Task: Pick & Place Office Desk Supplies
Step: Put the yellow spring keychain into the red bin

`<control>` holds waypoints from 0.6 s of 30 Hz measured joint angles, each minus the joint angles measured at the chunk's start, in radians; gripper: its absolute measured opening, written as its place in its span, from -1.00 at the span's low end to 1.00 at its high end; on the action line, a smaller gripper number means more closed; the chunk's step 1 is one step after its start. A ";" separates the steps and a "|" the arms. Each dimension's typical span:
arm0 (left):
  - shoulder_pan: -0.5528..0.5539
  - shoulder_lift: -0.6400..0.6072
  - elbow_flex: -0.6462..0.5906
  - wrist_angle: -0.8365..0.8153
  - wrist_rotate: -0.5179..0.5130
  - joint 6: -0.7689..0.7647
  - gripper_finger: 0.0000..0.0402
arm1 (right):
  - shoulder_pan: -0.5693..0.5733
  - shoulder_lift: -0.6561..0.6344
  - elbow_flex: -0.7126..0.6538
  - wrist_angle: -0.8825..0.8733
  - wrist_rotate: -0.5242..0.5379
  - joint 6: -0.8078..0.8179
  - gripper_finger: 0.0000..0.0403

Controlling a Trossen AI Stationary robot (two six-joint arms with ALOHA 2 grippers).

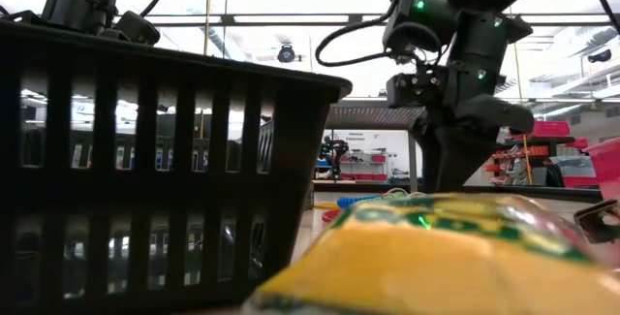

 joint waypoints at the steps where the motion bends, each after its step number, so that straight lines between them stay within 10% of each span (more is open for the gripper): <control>1: 0.000 0.000 0.000 0.000 0.000 0.000 0.01 | 0.001 0.014 0.001 -0.001 -0.010 -0.002 -0.05; 8: 0.000 0.000 0.000 -0.002 -0.004 0.000 0.01 | 0.031 0.056 0.014 0.000 0.011 -0.009 -0.14; 14: 0.000 0.000 0.000 -0.003 -0.005 0.000 0.01 | 0.061 0.054 0.025 -0.002 0.015 -0.003 -0.81; 18: 0.000 0.000 0.000 -0.003 -0.005 0.000 0.01 | 0.091 0.055 0.025 0.000 0.057 0.034 -0.91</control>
